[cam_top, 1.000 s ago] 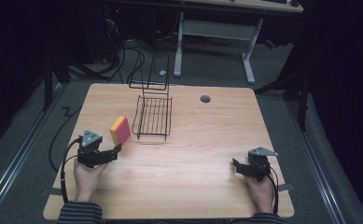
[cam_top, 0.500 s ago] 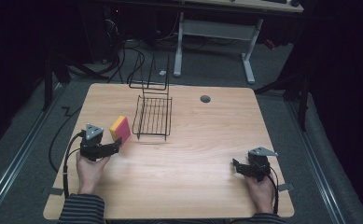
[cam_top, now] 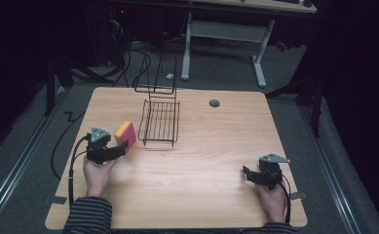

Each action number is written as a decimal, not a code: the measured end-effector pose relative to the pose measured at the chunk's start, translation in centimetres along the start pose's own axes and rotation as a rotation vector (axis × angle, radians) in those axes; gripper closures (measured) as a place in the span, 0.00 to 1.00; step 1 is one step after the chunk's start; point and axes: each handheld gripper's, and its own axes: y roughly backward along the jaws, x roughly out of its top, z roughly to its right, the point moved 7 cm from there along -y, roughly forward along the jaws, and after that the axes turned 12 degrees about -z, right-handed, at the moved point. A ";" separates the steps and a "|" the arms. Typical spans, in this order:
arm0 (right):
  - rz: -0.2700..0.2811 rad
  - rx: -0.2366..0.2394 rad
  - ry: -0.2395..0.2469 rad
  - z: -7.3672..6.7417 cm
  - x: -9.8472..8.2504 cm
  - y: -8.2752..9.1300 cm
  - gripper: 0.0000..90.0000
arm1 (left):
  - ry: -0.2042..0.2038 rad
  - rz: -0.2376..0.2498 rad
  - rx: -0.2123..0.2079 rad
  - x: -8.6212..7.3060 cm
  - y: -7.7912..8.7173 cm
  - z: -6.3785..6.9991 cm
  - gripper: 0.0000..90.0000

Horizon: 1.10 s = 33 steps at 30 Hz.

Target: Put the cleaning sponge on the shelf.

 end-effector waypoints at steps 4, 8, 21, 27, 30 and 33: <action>0.000 0.000 0.000 0.0 0.0 0.0 0.29 | -0.007 -0.003 0.005 0.0 -0.7 0.0 0.30; 0.000 0.000 0.000 0.0 0.0 0.0 0.29 | -0.001 -0.011 -0.007 -0.1 -1.2 0.0 0.31; -0.001 0.000 -0.001 0.0 0.0 0.0 0.29 | 0.019 -0.002 -0.020 -0.1 -2.9 -0.2 0.39; -0.001 0.000 0.000 0.0 0.0 0.0 0.29 | 0.008 0.002 -0.024 -0.1 -3.4 0.0 0.47; -0.001 0.000 0.000 0.0 0.0 0.0 0.29 | 0.011 0.001 -0.022 -0.2 -3.6 -0.1 0.50; 0.000 0.000 0.000 0.0 0.0 0.0 0.29 | 0.005 -0.007 -0.019 -0.3 -3.8 -0.2 0.51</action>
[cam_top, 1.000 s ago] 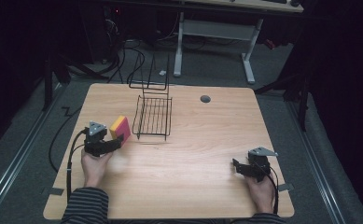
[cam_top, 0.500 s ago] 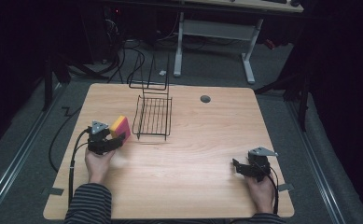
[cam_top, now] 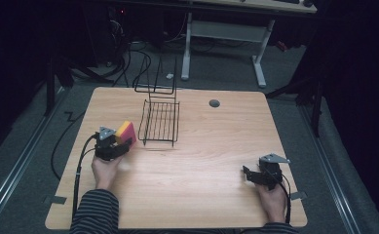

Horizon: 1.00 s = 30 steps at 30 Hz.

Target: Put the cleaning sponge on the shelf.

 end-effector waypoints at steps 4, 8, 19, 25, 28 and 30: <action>-0.001 0.000 -0.001 0.0 0.0 0.0 0.29 | -0.005 -0.005 -0.008 -0.1 -0.3 0.0 0.55; -0.001 0.000 -0.001 0.0 0.0 0.0 0.29 | -0.005 -0.014 -0.014 -0.2 -0.5 0.0 0.59; 0.000 0.000 -0.001 0.0 0.0 0.0 0.29 | -0.016 -0.016 -0.009 -0.3 -0.4 0.1 0.67; -0.001 0.000 -0.001 0.0 0.0 0.0 0.29 | -0.024 -0.010 -0.009 -0.2 0.1 0.3 0.68; -0.001 0.000 -0.001 0.0 0.0 0.0 0.29 | -0.028 -0.009 0.002 -0.1 0.5 0.3 0.68; -0.001 0.000 -0.001 0.0 0.0 0.0 0.29 | -0.052 -0.011 0.008 -0.2 1.0 0.5 0.68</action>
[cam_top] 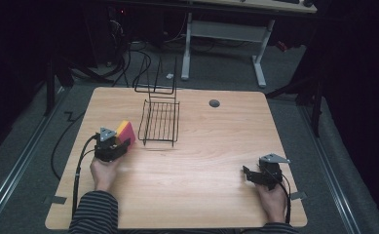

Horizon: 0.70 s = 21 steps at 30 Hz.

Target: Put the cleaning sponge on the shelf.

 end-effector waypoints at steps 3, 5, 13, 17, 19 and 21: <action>-0.001 0.001 -0.004 0.0 0.0 0.0 0.29 | -0.009 -0.008 -0.001 -0.1 0.4 0.1 0.68; -0.001 0.001 -0.004 0.0 0.0 0.0 0.29 | -0.009 0.000 -0.017 0.0 1.0 0.2 0.68; -0.001 0.001 -0.004 0.0 0.0 0.0 0.29 | 0.000 0.035 -0.070 0.3 2.4 0.7 0.68; -0.002 0.002 -0.008 -0.1 0.0 0.0 0.29 | -0.012 0.040 -0.082 0.4 2.8 1.1 0.68; -0.001 0.002 -0.004 0.0 0.0 0.0 0.29 | -0.016 0.047 -0.090 0.4 3.1 1.4 0.68; 0.002 -0.001 0.006 0.1 0.0 0.0 0.29 | -0.014 0.055 -0.104 0.5 3.6 1.5 0.68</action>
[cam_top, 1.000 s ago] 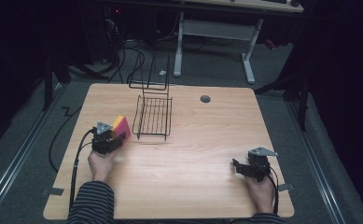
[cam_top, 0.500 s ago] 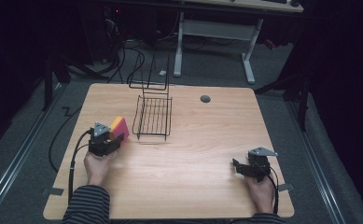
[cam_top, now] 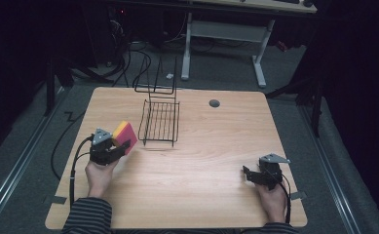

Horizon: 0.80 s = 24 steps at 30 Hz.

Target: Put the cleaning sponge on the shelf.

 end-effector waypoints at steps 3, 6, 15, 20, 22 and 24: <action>-0.001 0.001 -0.004 0.0 0.0 0.0 0.29 | 0.001 0.006 -0.005 0.0 0.4 0.1 0.68; -0.001 0.001 -0.005 0.0 0.0 0.0 0.29 | -0.002 0.007 -0.011 0.0 0.7 0.3 0.68; -0.001 0.001 -0.004 0.0 0.0 0.0 0.29 | -0.046 0.014 -0.037 0.6 1.7 1.7 0.68; -0.003 0.002 -0.010 -0.1 0.0 0.0 0.29 | -0.064 0.018 -0.054 1.2 1.8 2.4 0.68; -0.003 0.003 -0.013 -0.1 0.0 0.0 0.29 | -0.071 0.014 -0.059 1.4 1.7 2.8 0.68; -0.001 0.001 -0.004 0.0 0.0 0.0 0.29 | -0.073 0.014 -0.062 1.5 1.7 2.9 0.68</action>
